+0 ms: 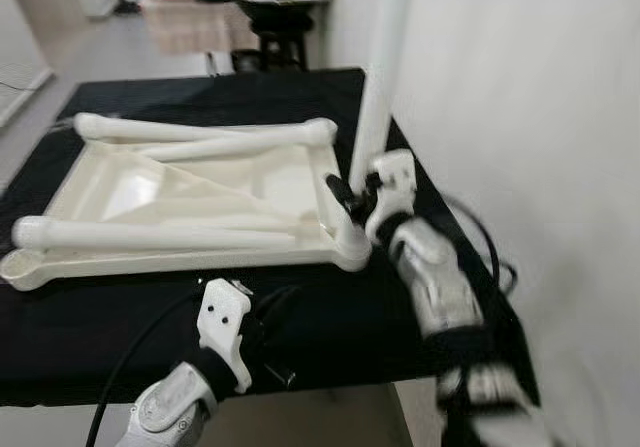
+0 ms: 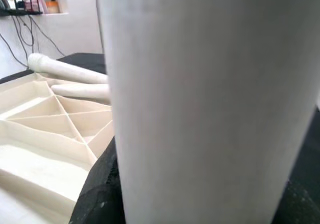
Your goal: Building children table
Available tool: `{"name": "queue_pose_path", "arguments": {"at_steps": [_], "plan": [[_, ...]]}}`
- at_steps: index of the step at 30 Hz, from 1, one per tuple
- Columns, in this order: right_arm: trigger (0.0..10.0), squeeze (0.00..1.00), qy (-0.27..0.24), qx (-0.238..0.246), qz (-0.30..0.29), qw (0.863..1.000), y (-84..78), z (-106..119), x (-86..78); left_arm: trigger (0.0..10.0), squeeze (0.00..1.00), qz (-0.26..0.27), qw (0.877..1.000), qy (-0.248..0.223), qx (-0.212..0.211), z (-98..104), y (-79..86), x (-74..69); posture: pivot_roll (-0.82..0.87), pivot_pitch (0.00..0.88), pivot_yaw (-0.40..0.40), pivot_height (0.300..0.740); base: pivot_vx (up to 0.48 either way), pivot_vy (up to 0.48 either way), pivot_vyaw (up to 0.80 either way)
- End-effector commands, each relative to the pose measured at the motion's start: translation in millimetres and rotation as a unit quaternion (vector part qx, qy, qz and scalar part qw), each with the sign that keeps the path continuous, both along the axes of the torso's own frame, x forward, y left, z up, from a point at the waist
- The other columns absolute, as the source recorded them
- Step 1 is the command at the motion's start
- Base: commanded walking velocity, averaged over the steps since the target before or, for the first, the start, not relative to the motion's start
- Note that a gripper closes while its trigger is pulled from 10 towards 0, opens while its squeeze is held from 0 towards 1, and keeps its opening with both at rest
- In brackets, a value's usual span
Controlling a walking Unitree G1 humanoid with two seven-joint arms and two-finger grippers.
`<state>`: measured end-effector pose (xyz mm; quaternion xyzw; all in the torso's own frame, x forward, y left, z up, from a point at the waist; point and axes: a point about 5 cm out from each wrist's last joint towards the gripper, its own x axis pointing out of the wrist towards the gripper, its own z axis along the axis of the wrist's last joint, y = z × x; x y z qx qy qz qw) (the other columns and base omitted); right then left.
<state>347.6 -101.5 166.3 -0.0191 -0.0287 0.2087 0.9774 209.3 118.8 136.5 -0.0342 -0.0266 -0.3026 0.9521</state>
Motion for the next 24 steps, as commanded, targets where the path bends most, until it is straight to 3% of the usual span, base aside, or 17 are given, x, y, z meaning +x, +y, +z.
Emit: {"name": "queue_pose_path", "arguments": {"at_steps": [1, 6, 7, 8, 9, 10, 12, 13, 14, 15, 16, 18, 19, 20, 21, 22, 24], "plan": [[0.0, 0.00, 0.063, -0.022, 0.015, 0.998, -2.3, -25.5, 0.0, 10.0, 0.00, -0.009, 1.000, 0.003, -0.002, -1.0, -0.7, 0.4, -0.02, 0.052, -0.029, 0.740, 0.000, 0.000, 0.00], [0.0, 0.00, 0.075, -0.029, 0.054, 0.995, 7.5, -27.5, 3.3, 10.0, 0.00, -0.003, 1.000, 0.000, 0.000, -0.5, 0.1, 2.2, -0.01, 0.057, -0.038, 0.740, 0.000, 0.000, 0.00], [0.9, 0.00, 0.073, -0.036, 0.060, 0.995, 10.1, -26.8, 2.4, 10.0, 0.00, 0.002, 1.000, 0.000, -0.001, -0.5, 0.7, 2.2, 0.00, 0.056, -0.040, 0.740, 0.000, 0.000, 0.00], [0.9, 0.00, 0.073, -0.036, 0.060, 0.995, 10.1, -26.8, 2.4, 10.0, 0.00, 0.002, 1.000, 0.000, -0.001, -0.5, 0.7, 2.2, 0.00, 0.056, -0.040, 0.740, 0.000, 0.000, 0.00], [6.5, 0.00, 0.080, -0.038, 0.054, 0.995, 12.5, -26.5, -0.6, 10.0, 0.00, 0.003, 1.000, -0.001, -0.002, -0.3, 0.8, 2.2, 0.00, 0.056, -0.040, 0.740, 0.000, 0.000, 0.00], [10.0, 0.51, 0.086, -0.041, 0.086, 0.992, 17.3, -24.8, -4.8, 10.0, 0.00, 0.002, 1.000, -0.001, -0.002, -0.1, 0.5, 2.1, -0.01, 0.055, -0.033, 0.740, 0.000, 0.000, 0.00], [10.0, 0.51, 0.086, -0.041, 0.086, 0.992, 17.3, -24.8, -4.8, 10.0, 0.00, 0.002, 1.000, -0.001, -0.002, -0.1, 0.5, 2.1, -0.01, 0.055, -0.033, 0.740, 0.000, 0.000, 0.00], [10.0, 1.00, 0.091, -0.042, 0.134, 0.986, 21.8, -22.1, -8.2, 10.0, 0.00, -0.001, 1.000, 0.000, -0.001, -0.1, -0.1, 2.2, -0.01, 0.054, -0.035, 0.740, 0.000, 0.000, 0.00], [10.0, 1.00, 0.091, -0.042, 0.134, 0.986, 21.8, -22.1, -8.2, 10.0, 0.00, -0.001, 1.000, 0.000, -0.001, -0.1, -0.1, 2.2, -0.01, 0.054, -0.035, 0.740, 0.000, 0.000, 0.00], [10.0, 1.00, 0.087, -0.044, 0.205, 0.974, 25.8, -14.9, -13.8, 10.0, 0.00, -0.004, 1.000, 0.000, -0.001, 0.0, -0.8, 2.2, 0.00, 0.054, -0.036, 0.740, 0.000, 0.000, 0.00], [10.0, 1.00, 0.087, -0.044, 0.205, 0.974, 25.8, -14.9, -13.8, 10.0, 0.00, -0.004, 1.000, 0.000, -0.001, 0.0, -0.8, 2.2, 0.00, 0.054, -0.036, 0.740, 0.000, 0.000, 0.00], [10.0, 0.92, 0.055, -0.051, 0.342, 0.937, 23.2, 2.4, -19.1, 10.0, 0.00, -0.005, 1.000, 0.001, -0.002, -1.0, -1.1, 2.7, 0.00, 0.053, -0.040, 0.740, 0.000, 0.000, 0.00], [10.0, 0.92, 0.055, -0.051, 0.342, 0.937, 23.2, 2.4, -19.1, 10.0, 0.00, -0.005, 1.000, 0.001, -0.002, -1.0, -1.1, 2.7, 0.00, 0.053, -0.040, 0.740, 0.000, 0.000, 0.00], [10.0, 0.18, 0.053, -0.043, 0.380, 0.923, 17.8, 8.1, -15.4, 10.0, 0.00, -0.005, 1.000, 0.002, -0.002, -2.2, -0.7, 3.2, 0.00, 0.051, -0.042, 0.740, 0.000, 0.000, 0.00], [10.0, 0.18, 0.053, -0.043, 0.380, 0.923, 17.8, 8.1, -15.4, 10.0, 0.00, -0.005, 1.000, 0.002, -0.002, -2.2, -0.7, 3.2, 0.00, 0.051, -0.042, 0.740, 0.000, 0.000, 0.00], [10.0, 0.00, 0.058, -0.035, 0.401, 0.913, 11.3, 11.1, -8.6, 10.0, 0.00, -0.005, 1.000, 0.003, -0.002, -3.6, -0.3, 3.6, 0.00, 0.049, -0.044, 0.740, 0.000, 0.000, 0.00], [10.0, 0.00, 0.058, -0.035, 0.401, 0.913, 11.3, 11.1, -8.6, 10.0, 0.00, -0.005, 1.000, 0.003, -0.002, -3.6, -0.3, 3.6, 0.00, 0.049, -0.044, 0.740, 0.000, 0.000, 0.00]]}}
